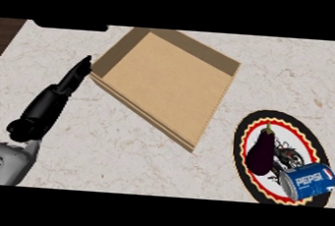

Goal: Pick the can from the plate and place it in the cardboard box

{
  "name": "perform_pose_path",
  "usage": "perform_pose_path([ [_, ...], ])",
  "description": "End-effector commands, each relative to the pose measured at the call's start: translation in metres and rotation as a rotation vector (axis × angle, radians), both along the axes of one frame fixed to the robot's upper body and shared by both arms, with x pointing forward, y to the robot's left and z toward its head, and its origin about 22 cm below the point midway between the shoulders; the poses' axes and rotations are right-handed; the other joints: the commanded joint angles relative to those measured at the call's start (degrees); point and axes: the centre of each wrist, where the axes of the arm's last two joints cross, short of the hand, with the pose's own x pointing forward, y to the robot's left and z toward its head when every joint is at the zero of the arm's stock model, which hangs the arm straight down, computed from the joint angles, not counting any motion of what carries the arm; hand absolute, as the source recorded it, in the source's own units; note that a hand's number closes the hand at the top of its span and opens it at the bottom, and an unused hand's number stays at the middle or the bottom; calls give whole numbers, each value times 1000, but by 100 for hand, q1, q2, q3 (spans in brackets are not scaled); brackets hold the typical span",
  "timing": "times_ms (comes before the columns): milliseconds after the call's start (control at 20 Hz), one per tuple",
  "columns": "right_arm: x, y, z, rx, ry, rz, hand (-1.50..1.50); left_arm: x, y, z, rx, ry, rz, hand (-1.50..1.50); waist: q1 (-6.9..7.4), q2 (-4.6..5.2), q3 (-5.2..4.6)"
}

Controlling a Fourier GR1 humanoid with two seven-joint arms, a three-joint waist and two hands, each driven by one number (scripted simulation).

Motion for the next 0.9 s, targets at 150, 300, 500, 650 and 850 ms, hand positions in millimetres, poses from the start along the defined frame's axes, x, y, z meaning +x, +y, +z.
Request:
perform_pose_path([
  [150,20,-27,50,-133,-147,291,-150,1,5,3,-1,7,-15,0,29,-16,13],
  [300,42,-22,73,-245,-161,339,-150,6,5,2,3,5,-3,0,23,-4,4],
  [500,36,-21,75,-280,-129,428,-150,0,9,2,-2,12,12,0,2,-33,-6],
  [650,39,-24,84,-312,-111,480,-150,5,11,1,23,3,2,0,-38,-13,-5],
  [850,42,-20,83,-338,-83,507,-150,3,9,3,-1,4,0,0,-32,-28,-15],
])
